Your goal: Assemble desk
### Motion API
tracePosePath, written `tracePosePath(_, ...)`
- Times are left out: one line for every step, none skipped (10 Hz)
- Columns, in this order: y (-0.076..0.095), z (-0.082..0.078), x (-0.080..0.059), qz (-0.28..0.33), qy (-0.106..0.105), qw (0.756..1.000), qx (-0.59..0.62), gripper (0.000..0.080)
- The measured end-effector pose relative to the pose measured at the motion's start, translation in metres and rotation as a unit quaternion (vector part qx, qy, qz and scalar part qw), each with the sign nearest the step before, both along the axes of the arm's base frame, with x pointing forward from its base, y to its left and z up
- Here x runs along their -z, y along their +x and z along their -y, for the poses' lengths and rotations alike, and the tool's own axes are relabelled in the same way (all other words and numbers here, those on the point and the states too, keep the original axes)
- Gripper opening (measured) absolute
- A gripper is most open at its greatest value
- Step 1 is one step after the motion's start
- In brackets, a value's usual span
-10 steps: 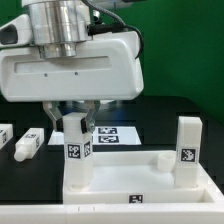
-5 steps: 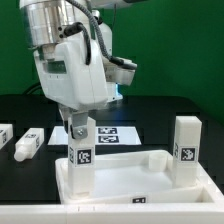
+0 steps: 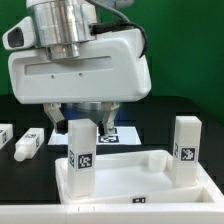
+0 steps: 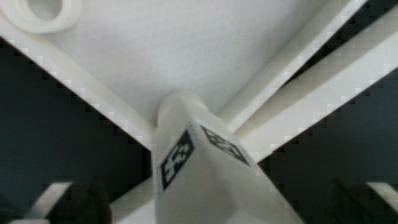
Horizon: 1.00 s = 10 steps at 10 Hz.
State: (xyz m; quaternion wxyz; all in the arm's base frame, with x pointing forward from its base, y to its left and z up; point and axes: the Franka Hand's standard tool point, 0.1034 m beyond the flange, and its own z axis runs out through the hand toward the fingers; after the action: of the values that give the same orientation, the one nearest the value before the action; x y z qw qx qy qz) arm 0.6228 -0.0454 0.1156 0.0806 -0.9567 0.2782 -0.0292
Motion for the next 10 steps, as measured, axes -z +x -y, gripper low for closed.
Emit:
tracePosePath(-0.0002,0.001,0.0001,0.005,-0.004,0.999,-0.036,0.063)
tracePosePath(-0.0002,0.001,0.0002,0.008,-0.007,0.998,-0.063,0.0646)
tracePosePath(-0.0002,0.001,0.0001,0.015,-0.012,0.994,-0.108,0.0646)
tracePosePath(0.0007,0.0006,0.0004,0.018,-0.031,0.976,-0.215,0.0648)
tracePosePath(0.0052,-0.0003,0.0012,0.018,-0.04,0.958,-0.283,0.0648)
tracePosePath(0.0065,-0.0019,0.0024,0.018,-0.039,0.96,-0.278,0.0648)
tracePosePath(0.006,-0.0015,0.0028,0.017,-0.038,0.962,-0.27,0.0648)
tracePosePath(0.0059,-0.0014,0.0028,0.017,-0.038,0.962,-0.27,0.0521)
tracePosePath(0.0059,-0.0016,0.003,0.016,-0.036,0.965,-0.26,0.0383)
tracePosePath(0.0058,0.0021,0.0029,0.009,-0.035,0.978,-0.207,0.0294)
